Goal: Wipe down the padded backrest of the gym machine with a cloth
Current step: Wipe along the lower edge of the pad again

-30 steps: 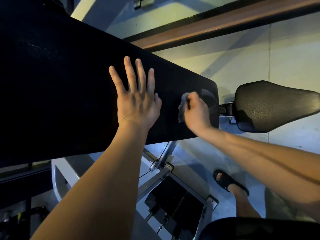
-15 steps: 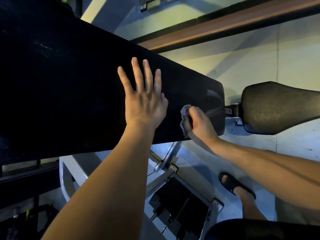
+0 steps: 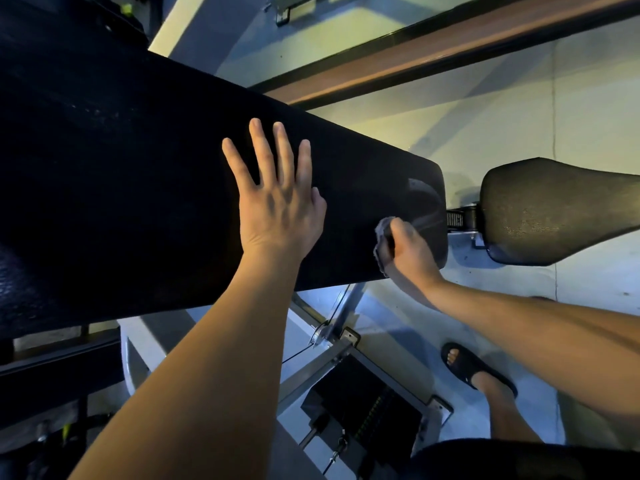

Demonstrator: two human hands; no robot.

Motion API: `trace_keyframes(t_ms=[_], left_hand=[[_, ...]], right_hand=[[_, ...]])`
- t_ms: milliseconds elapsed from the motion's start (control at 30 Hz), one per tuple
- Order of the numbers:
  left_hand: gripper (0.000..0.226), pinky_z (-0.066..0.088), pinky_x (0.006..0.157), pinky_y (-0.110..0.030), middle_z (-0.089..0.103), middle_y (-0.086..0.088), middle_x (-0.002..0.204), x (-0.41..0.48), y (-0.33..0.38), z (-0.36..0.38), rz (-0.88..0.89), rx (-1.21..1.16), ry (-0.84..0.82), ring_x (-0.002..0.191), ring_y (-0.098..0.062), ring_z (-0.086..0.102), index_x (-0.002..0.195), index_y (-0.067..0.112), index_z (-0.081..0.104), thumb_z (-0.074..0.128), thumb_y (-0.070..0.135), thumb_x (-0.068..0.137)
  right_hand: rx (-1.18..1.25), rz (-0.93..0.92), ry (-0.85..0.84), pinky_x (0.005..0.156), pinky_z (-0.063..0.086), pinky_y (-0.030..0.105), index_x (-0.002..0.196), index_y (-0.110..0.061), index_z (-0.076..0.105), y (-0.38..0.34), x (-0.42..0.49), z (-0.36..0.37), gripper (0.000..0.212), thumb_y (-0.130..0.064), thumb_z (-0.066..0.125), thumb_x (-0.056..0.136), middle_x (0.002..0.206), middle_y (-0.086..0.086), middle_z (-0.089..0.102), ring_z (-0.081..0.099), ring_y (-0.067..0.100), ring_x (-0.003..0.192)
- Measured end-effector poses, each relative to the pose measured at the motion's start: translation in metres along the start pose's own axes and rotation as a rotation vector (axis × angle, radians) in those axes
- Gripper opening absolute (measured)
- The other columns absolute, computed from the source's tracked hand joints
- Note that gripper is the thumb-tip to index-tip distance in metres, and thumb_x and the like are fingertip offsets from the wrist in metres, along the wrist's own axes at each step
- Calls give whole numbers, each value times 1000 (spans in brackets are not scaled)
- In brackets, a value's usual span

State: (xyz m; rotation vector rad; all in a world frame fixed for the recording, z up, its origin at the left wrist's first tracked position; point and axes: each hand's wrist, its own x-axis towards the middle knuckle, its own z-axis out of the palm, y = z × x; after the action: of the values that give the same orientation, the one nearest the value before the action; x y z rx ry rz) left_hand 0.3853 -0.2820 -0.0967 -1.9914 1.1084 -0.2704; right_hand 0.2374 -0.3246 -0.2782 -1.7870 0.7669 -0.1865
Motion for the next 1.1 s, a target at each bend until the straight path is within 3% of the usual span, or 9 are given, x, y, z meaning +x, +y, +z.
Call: trace_keyframes(t_ms=[100,233,300,400,567,733,833,967,1100], left_hand=[[70,-4,116,-75,0,-21,170,1,2,-1,-9,-2,-20,155,-49,-7,165,22,7,17,52,103],[67,-4,118,-74,5,-19,171,-2,1,-5,-17,-15,-28,155,-48,-6,164,22,13,16,51,104],[64,-6,119,-72,14,-15,170,-4,3,-5,1,-86,7,157,-43,-1,162,22,23,20,49,105],[61,-4,122,-67,27,-11,168,-15,20,-1,101,-215,2,159,-33,8,158,22,35,27,45,103],[64,-2,121,-67,7,-14,172,-30,43,23,191,-39,-42,158,-37,-4,164,24,13,16,49,106],[63,1,121,-71,13,-16,170,-28,45,31,179,-3,17,158,-40,1,163,22,18,22,47,105],[62,3,120,-72,17,-17,169,-30,47,35,184,31,42,157,-41,4,162,21,22,23,46,106],[61,4,121,-72,19,-18,169,-30,55,38,150,42,78,157,-42,6,162,21,26,21,45,106],[63,1,119,-74,16,-17,170,-30,64,39,123,66,65,157,-41,3,163,21,22,15,46,106]], right_hand=[[7,-25,-16,66,46,17,95,-16,50,-16,-15,6,11,-6,53,98,95,5,60,66,15,78],[8,-108,-139,58,45,12,81,-17,52,-16,-16,-2,32,-21,37,108,70,2,58,60,-3,56],[142,-30,-175,64,48,23,86,-19,52,-2,-10,-9,24,-29,39,104,76,1,58,63,11,67],[244,6,-180,51,46,31,89,-14,49,26,-10,-8,13,-17,44,100,70,3,52,56,20,55],[187,-85,-176,57,54,35,94,-12,48,42,-7,-5,9,-10,52,101,80,3,57,62,12,61],[120,-101,17,70,42,12,100,-10,50,51,-22,20,6,-12,55,102,97,5,54,54,9,81],[130,-58,54,71,34,18,105,-6,57,65,-20,23,9,-15,57,102,100,9,57,55,17,89],[226,32,280,77,44,25,114,-9,64,49,-34,44,18,-20,58,101,105,8,62,62,19,93],[291,-64,318,81,50,28,115,-8,64,13,-45,62,18,-16,60,99,109,6,61,61,15,96]])
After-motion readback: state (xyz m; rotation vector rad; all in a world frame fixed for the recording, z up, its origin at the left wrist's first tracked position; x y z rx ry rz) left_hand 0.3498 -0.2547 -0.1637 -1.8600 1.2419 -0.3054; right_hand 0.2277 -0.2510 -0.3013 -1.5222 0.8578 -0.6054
